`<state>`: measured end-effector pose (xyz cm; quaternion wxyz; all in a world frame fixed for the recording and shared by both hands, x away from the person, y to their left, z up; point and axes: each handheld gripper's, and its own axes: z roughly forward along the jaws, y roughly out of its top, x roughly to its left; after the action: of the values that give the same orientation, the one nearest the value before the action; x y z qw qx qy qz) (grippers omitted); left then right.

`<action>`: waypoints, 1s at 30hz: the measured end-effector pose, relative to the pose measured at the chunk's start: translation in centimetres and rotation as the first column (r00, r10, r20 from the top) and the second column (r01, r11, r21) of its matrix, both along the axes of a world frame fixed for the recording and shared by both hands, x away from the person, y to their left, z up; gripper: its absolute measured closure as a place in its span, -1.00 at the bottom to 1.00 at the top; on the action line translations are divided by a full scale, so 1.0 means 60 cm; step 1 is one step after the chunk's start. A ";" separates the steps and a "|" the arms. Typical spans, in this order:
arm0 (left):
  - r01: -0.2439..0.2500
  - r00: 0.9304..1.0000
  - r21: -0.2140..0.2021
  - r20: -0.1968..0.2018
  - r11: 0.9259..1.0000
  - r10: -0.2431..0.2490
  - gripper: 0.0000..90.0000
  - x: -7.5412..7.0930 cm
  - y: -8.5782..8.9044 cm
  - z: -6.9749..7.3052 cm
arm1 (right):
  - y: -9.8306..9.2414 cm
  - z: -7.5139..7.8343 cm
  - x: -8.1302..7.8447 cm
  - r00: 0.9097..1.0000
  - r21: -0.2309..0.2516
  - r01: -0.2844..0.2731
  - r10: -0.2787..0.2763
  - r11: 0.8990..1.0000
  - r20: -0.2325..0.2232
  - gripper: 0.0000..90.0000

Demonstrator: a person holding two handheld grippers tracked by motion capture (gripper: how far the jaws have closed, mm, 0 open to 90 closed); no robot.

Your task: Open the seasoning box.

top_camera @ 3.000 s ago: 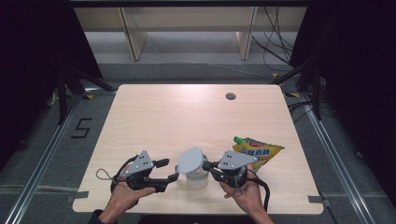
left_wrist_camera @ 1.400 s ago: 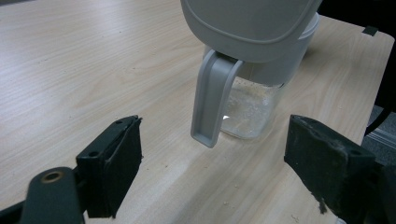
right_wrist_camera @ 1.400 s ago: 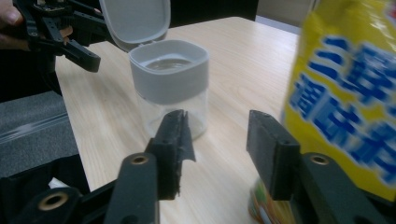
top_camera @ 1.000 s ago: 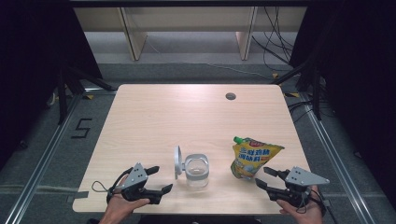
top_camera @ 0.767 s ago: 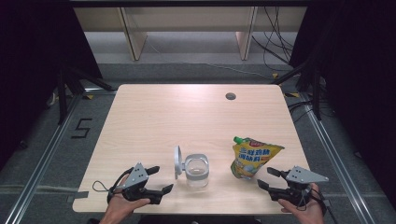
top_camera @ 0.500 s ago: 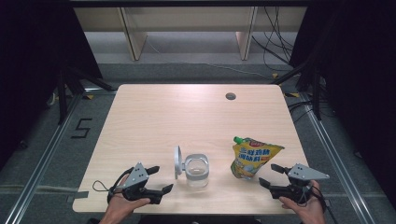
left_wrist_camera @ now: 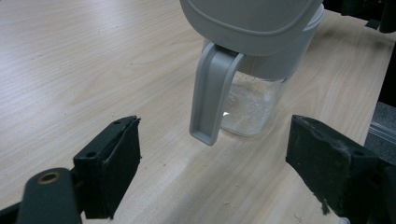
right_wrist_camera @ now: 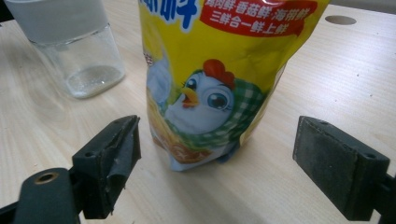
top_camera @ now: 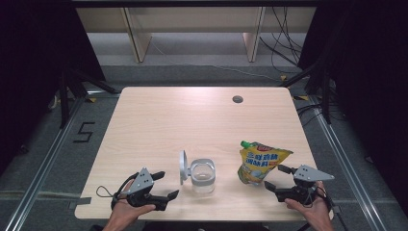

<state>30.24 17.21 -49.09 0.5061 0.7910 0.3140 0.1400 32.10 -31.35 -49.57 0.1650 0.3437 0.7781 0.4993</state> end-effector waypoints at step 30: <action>0.000 1.000 -0.002 -0.005 1.000 0.000 -0.62 0.002 -0.002 -0.001 | 0.017 -0.011 0.045 0.993 0.003 -0.078 0.077 0.997 0.085 -0.64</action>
<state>30.35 17.09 -49.18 0.5063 0.7907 0.3153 0.1377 34.81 -30.34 -50.25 0.1774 0.2922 0.7814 0.5220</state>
